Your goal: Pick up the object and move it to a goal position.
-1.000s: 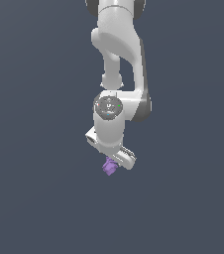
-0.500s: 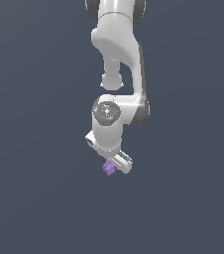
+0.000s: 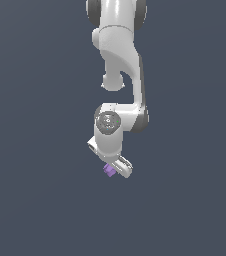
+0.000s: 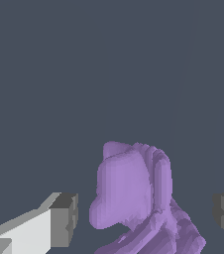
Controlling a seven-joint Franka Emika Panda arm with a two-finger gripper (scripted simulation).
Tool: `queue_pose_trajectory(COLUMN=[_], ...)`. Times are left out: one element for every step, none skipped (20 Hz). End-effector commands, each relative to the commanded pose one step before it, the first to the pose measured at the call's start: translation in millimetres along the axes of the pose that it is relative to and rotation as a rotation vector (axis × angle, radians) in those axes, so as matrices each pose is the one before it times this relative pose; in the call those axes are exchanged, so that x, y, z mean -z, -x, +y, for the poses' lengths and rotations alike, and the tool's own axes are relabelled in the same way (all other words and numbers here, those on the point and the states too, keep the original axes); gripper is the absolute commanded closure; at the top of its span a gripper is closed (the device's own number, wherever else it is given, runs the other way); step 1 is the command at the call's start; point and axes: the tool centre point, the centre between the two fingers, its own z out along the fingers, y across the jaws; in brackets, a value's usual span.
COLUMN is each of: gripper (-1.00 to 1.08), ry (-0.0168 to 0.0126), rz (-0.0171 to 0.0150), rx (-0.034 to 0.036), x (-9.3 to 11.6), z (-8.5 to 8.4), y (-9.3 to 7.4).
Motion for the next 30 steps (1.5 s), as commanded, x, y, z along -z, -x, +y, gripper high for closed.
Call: queue_pose_trajectory(gripper=[-0.92,-0.92,-0.92,-0.92,-0.92,-0.92,-0.92,1.08,1.08,1.08,1.08,1.08,1.08,1.08,1.08,1.08,1.08,1.08,1.08,1.08,1.08,1.08,1.08,1.08,1.08,1.08,1.08,1.08,1.08,1.08], ry=[0.00000,0.00000,-0.00002,0.00000,0.00000,0.00000,0.00000,0.00000,0.00000,0.00000,0.00000,0.00000,0.00000,0.00000,0.00000,0.00000,0.00000,0.00000,0.00000,0.00000,0.00000,0.00000,0.00000,0.00000,0.00000,0.00000,0.00000,0.00000,0.00000,0.00000], rz=[0.00003,0.00000,0.00006,0.00000,0.00000,0.00000,0.00000,0.00000,0.00000,0.00000,0.00000,0.00000,0.00000,0.00000,0.00000,0.00000,0.00000,0.00000,0.00000,0.00000,0.00000,0.00000,0.00000,0.00000,0.00000,0.00000,0.00000,0.00000,0.00000,0.00000], rx=[-0.00124,0.00000,-0.00069,0.00000,0.00000,0.00000,0.00000,0.00000,0.00000,0.00000,0.00000,0.00000,0.00000,0.00000,0.00000,0.00000,0.00000,0.00000,0.00000,0.00000,0.00000,0.00000,0.00000,0.00000,0.00000,0.00000,0.00000,0.00000,0.00000,0.00000], x=[-11.64,-2.87,-1.97,-1.15,-0.29,0.40,0.25,0.00,0.00,0.00,0.00,0.00,0.00,0.00,0.00,0.00,0.00,0.04,0.13,0.39,0.66,0.93,1.20,1.49,1.78,2.08,2.39,2.72,3.05,3.40], z=[0.27,-0.18,0.17,-0.22,-0.25,-0.22,-0.07,0.00,0.00,0.00,0.00,0.00,0.00,0.00,0.00,0.00,0.00,0.05,0.06,0.17,0.29,0.41,0.53,0.65,0.77,0.90,1.03,1.16,1.30,1.44], y=[0.23,0.06,-0.35,-0.19,-0.32,-0.36,-0.13,0.00,0.00,0.00,0.00,0.00,0.00,0.00,0.00,0.00,0.00,0.05,0.10,0.31,0.53,0.74,0.96,1.18,1.40,1.63,1.87,2.12,2.37,2.64])
